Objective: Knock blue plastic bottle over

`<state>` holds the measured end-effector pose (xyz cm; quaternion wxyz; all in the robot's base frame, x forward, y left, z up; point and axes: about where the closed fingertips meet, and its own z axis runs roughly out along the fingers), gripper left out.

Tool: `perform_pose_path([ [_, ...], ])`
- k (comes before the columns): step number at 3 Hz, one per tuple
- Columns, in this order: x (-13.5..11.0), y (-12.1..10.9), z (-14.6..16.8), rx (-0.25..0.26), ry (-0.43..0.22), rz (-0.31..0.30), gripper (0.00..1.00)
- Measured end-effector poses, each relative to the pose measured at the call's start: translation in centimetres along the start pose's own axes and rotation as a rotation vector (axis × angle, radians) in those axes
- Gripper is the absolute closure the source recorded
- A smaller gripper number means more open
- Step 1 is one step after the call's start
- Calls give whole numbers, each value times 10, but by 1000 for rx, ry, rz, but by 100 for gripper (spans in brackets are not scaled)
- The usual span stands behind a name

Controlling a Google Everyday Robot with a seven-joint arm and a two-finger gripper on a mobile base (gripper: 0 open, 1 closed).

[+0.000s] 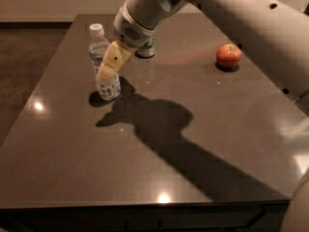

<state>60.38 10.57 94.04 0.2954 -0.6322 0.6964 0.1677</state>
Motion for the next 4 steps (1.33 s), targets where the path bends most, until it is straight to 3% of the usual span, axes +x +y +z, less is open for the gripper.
perform_pose_path([
  [1, -3, 0, 3, -13, -9, 5, 9],
  [2, -6, 2, 6, -37, -12, 16, 25],
  [4, -11, 6, 5, -87, -37, 22, 71],
])
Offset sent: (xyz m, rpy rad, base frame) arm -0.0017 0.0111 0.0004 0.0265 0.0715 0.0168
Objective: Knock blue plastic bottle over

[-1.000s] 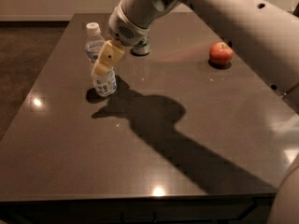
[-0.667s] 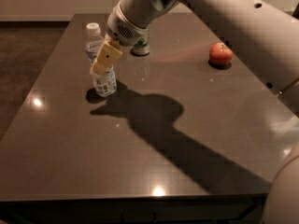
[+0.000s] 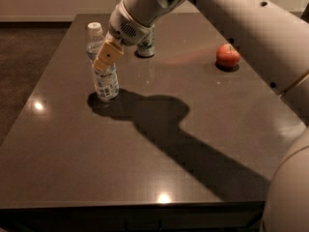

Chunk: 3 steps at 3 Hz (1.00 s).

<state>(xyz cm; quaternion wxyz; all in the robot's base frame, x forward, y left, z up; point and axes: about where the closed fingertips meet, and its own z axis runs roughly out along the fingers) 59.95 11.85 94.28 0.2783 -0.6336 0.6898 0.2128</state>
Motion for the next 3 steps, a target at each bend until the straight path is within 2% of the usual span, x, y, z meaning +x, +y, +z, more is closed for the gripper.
perform_pose_path([
  [1, -1, -4, -11, -25, -2, -17, 94],
  [2, 8, -18, -46, -10, 94, -47, 100],
  [3, 19, -25, -66, 6, 185, -77, 100],
])
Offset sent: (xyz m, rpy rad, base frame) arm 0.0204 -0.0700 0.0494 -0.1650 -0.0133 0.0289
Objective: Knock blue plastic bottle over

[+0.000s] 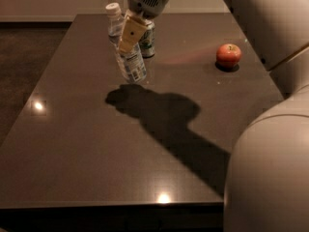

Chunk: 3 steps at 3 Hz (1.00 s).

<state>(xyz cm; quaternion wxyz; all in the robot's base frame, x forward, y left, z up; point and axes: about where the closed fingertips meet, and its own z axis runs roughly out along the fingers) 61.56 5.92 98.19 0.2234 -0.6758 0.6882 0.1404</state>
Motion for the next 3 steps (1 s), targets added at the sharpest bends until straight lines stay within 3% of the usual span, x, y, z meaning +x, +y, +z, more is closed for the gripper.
perform_pose_path([
  [1, 14, -3, -13, 51, 93, -15, 100],
  [3, 44, -3, -11, 120, 273, -29, 100],
])
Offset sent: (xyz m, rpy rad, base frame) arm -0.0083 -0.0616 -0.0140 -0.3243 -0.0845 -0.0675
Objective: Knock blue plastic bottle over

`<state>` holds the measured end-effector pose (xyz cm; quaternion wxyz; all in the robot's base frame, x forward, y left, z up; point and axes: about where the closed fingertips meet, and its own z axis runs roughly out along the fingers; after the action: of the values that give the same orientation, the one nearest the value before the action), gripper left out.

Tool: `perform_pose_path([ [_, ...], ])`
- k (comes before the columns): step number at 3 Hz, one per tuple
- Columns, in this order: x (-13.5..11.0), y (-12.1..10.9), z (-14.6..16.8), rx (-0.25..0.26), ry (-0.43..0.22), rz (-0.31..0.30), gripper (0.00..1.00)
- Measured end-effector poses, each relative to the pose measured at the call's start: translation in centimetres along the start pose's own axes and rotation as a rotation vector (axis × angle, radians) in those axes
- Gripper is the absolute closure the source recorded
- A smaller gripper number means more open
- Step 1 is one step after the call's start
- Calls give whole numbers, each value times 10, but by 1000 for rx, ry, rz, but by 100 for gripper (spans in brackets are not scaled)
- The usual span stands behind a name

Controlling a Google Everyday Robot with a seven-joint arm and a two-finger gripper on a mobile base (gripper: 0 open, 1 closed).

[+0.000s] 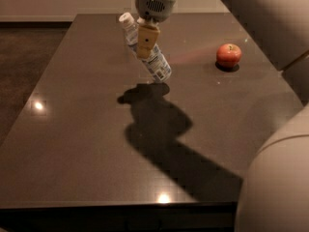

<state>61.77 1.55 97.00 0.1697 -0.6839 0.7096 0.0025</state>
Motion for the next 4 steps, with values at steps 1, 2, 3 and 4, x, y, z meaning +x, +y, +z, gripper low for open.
perform_pose_path([
  [1, 10, 0, 8, 30, 88, -13, 100],
  [2, 20, 0, 19, 46, 176, -35, 100],
  [3, 24, 1, 25, 54, 223, -50, 100],
  [4, 31, 2, 32, 55, 272, -57, 100],
])
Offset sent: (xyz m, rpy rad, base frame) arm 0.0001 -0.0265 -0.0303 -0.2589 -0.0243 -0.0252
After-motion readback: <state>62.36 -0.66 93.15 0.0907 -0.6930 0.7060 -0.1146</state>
